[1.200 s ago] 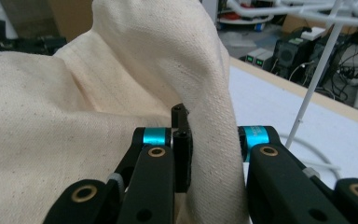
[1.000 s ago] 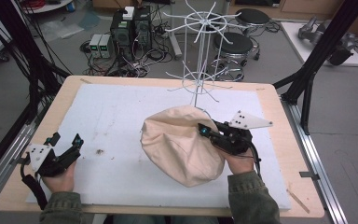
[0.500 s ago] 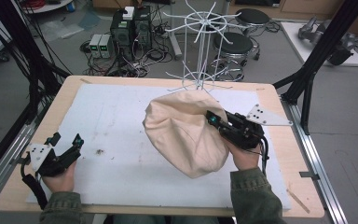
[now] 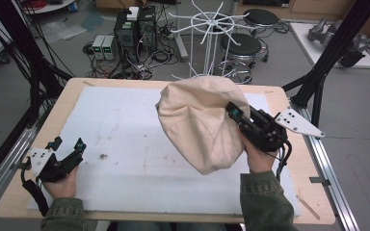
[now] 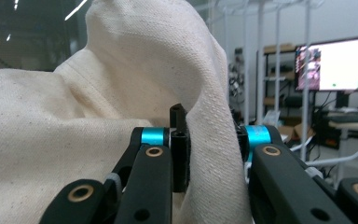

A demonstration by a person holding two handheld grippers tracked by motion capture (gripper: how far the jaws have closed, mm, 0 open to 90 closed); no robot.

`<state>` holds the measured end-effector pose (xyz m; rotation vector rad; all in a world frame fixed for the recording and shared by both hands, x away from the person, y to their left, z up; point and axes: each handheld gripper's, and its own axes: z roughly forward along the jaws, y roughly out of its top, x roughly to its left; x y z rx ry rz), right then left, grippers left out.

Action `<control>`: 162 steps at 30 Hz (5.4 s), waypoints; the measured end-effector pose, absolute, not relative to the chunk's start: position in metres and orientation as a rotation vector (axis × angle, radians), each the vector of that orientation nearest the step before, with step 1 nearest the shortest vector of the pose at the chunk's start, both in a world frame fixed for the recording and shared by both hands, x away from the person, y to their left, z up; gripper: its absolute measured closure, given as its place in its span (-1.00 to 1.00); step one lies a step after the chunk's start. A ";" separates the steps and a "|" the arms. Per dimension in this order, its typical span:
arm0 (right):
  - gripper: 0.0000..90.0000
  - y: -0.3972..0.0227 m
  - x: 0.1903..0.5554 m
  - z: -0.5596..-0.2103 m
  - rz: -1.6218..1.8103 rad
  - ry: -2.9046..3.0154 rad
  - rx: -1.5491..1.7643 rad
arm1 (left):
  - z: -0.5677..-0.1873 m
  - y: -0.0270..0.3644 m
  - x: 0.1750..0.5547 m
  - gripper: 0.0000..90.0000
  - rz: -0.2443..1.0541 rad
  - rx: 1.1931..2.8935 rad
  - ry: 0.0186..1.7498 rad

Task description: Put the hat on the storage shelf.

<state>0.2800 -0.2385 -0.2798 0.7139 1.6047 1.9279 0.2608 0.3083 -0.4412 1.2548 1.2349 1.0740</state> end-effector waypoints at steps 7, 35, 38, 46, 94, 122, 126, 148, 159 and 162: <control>0.73 -0.245 0.277 -0.267 1.980 1.499 0.694 | -0.441 0.307 0.261 -0.41 1.075 1.253 1.232; 0.73 -0.255 0.285 -0.209 2.065 1.168 0.648 | -0.441 0.308 0.262 -0.41 1.062 1.257 1.223; 0.73 -0.258 0.290 -0.205 2.075 1.129 0.669 | -0.441 0.307 0.262 -0.41 1.063 1.259 1.221; 0.73 -0.264 0.305 -0.195 2.075 1.067 0.718 | -0.441 0.308 0.261 -0.41 1.068 1.259 1.223; 0.69 -0.243 0.324 -0.266 1.835 1.098 0.871 | -0.441 0.307 0.261 -0.40 1.055 1.252 1.221; 0.42 -0.235 0.338 -0.311 1.689 1.351 0.983 | -0.442 0.307 0.262 -0.40 1.051 1.254 1.225; 0.23 -0.236 0.336 -0.311 1.692 1.352 0.977 | -0.441 0.307 0.262 -0.40 1.052 1.252 1.225; -0.74 -0.241 0.320 -0.315 1.647 1.372 1.081 | -0.441 0.306 0.261 -0.40 1.054 1.247 1.223; -0.75 -0.247 0.304 -0.320 1.575 1.332 1.112 | -0.441 0.307 0.261 -0.40 1.055 1.246 1.224; -0.75 -0.247 0.297 -0.318 1.574 1.337 1.118 | -0.441 0.307 0.261 -0.40 1.055 1.248 1.221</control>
